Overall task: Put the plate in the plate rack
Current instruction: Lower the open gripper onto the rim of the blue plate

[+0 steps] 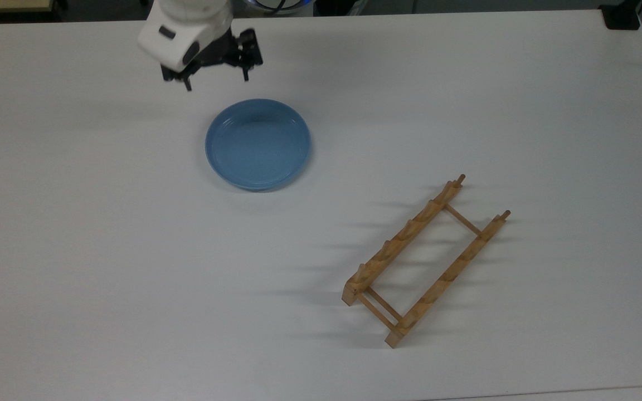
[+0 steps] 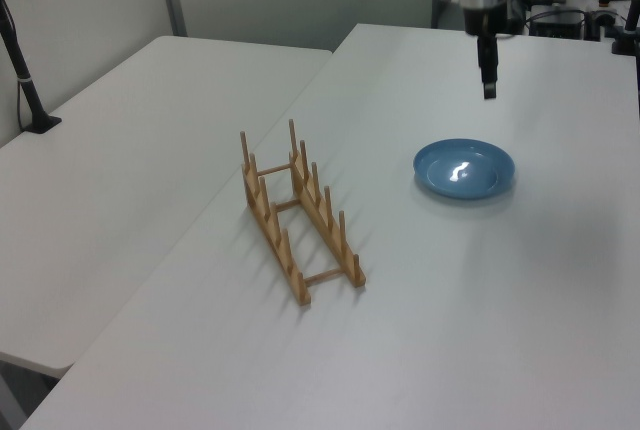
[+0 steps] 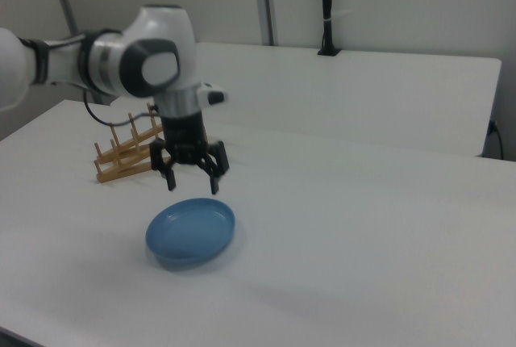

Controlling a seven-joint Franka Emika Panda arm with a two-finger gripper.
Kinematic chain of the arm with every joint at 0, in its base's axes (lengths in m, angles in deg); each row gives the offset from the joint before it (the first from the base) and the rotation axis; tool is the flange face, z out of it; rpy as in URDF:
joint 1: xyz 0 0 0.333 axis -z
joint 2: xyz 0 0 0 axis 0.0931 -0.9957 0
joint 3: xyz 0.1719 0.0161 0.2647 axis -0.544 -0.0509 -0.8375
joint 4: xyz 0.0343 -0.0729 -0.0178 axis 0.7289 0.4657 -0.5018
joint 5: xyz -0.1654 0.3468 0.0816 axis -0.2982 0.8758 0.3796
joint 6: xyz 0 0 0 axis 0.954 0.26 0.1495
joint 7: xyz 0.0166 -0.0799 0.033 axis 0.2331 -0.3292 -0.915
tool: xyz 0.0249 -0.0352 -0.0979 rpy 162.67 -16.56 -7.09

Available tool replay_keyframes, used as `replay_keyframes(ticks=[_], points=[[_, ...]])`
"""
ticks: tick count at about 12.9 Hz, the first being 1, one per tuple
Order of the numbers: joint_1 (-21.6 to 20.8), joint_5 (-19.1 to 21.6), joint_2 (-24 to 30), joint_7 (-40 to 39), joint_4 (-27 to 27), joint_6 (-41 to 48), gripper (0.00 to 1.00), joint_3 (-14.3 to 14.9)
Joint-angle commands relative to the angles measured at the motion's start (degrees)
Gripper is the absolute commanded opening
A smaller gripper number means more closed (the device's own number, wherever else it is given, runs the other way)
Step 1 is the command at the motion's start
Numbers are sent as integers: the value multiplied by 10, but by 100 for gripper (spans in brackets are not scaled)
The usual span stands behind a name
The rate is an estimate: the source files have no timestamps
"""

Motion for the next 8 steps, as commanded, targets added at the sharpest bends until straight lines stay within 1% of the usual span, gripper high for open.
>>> replay_keyframes(ticks=[1,5,8], points=[[29,-6,-36,-3,17,-55,97,-1],[36,-6,-73,35,44,-137,100,0],[39,-6,-117,92,41,-183,100,-1]])
